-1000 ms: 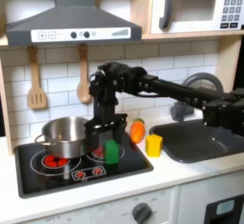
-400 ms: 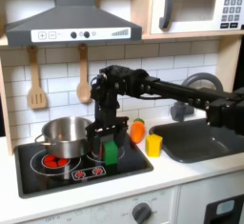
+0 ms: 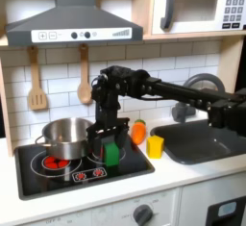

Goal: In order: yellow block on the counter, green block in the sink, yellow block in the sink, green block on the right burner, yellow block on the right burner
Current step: 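Put the green block in the sink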

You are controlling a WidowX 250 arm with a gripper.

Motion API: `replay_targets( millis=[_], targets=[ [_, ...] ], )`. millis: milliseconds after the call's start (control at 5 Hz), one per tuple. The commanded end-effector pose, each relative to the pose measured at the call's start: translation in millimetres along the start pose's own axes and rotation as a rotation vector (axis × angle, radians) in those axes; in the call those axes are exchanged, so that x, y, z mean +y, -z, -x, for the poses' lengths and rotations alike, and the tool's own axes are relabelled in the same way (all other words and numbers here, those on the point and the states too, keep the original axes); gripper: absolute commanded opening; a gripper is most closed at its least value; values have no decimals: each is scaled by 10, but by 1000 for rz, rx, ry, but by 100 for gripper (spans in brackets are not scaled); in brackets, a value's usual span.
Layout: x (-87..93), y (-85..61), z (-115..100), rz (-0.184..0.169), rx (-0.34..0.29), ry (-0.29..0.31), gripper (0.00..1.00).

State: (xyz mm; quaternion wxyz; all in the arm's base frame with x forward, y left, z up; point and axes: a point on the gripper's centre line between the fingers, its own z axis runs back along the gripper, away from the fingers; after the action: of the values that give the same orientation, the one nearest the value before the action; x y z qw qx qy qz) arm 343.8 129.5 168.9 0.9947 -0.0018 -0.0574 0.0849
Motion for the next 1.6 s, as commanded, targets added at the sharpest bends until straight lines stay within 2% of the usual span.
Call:
replay_targets(
  millis=[0, 200, 800, 1000, 1200, 1400],
  targets=[
    [17, 53, 4, -10, 11, 1, 99],
    [23, 53, 16, -15, 8, 6, 0],
    [29, 59, 44, -20, 7, 12, 0],
    [-9, -39, 27, 3, 3, 11, 0],
    [-69, -44, 34, 20, 24, 9, 0],
    [-138, -146, -16, 48, 9, -4, 0]
  ],
)
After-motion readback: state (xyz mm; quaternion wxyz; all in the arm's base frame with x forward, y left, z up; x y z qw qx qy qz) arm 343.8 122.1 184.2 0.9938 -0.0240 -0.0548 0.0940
